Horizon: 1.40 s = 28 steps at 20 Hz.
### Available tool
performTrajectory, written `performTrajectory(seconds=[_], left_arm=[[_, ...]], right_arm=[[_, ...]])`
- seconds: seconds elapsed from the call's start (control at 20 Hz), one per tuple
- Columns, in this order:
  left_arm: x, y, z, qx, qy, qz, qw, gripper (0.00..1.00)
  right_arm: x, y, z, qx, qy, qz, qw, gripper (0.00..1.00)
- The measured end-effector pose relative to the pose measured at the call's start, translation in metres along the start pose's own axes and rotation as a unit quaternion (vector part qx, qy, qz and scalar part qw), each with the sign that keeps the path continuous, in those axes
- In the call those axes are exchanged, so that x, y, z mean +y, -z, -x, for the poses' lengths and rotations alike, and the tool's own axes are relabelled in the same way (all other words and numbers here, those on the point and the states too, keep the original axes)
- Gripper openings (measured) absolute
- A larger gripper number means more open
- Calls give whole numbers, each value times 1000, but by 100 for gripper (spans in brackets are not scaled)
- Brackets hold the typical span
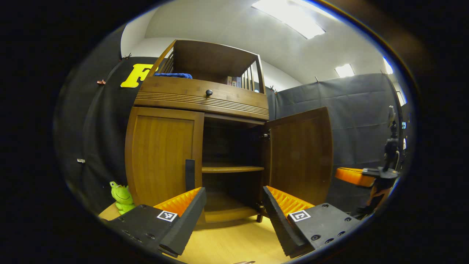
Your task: Open the right door of the double-door shoe cabinet with the right hand, and open the left door with the left hand.
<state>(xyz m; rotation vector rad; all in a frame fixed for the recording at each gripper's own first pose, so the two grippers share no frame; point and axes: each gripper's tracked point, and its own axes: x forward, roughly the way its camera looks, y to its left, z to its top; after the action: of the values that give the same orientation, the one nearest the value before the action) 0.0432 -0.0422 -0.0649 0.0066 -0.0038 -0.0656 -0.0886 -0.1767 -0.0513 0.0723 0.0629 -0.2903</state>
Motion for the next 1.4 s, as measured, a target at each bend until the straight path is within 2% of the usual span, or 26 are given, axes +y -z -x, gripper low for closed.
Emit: performTrajectory(seconds=[0.05,0.15,0.25,0.3,0.35,0.4,0.45,0.55,0.65,0.7,0.9,1.0,1.05,1.15,1.3,1.4], left_arm=[[5,2,-10,-1,-2,-1,1000,95],[12,6,-33,-5,5,4,1000,95],[31,7,-56,-14,-13,-2,1000,95],[43,7,-67,-19,-28,-9,999,95],[54,10,-79,-24,-43,-16,999,95],[65,12,-91,-28,-57,-21,998,92],[78,15,-104,-32,-68,-23,997,95],[97,20,-130,-42,-87,-26,995,95],[106,28,-153,-41,-86,-29,995,97],[108,35,-166,-34,-81,-28,996,93],[122,60,-190,-13,-92,-18,996,91],[124,65,-198,-11,-97,-24,995,83],[126,63,-201,-12,-104,-28,994,72],[131,64,-199,-14,-120,-32,992,59],[129,66,-201,-3,-107,-24,994,35],[126,66,-200,4,-100,-6,995,32]], right_arm=[[12,-8,1,-13,-12,-5,1000,22],[27,-22,9,-43,-33,-11,998,54],[42,-21,16,-56,-55,1,997,85],[48,-19,18,-55,-63,15,996,89],[52,-16,21,-54,-68,31,996,89],[61,-11,21,-53,-76,46,995,94],[69,-7,23,-50,-84,58,993,91],[79,1,22,-42,-104,68,991,94],[85,6,18,-33,-119,57,991,94],[86,11,17,-24,-124,51,991,94],[85,27,7,3,-124,44,991,94],[80,32,-2,12,-120,46,992,94],[79,34,-3,16,-121,43,992,94],[78,36,-1,24,-121,33,992,94],[75,36,-2,27,-110,25,993,94],[74,36,-1,25,-103,27,994,94]])
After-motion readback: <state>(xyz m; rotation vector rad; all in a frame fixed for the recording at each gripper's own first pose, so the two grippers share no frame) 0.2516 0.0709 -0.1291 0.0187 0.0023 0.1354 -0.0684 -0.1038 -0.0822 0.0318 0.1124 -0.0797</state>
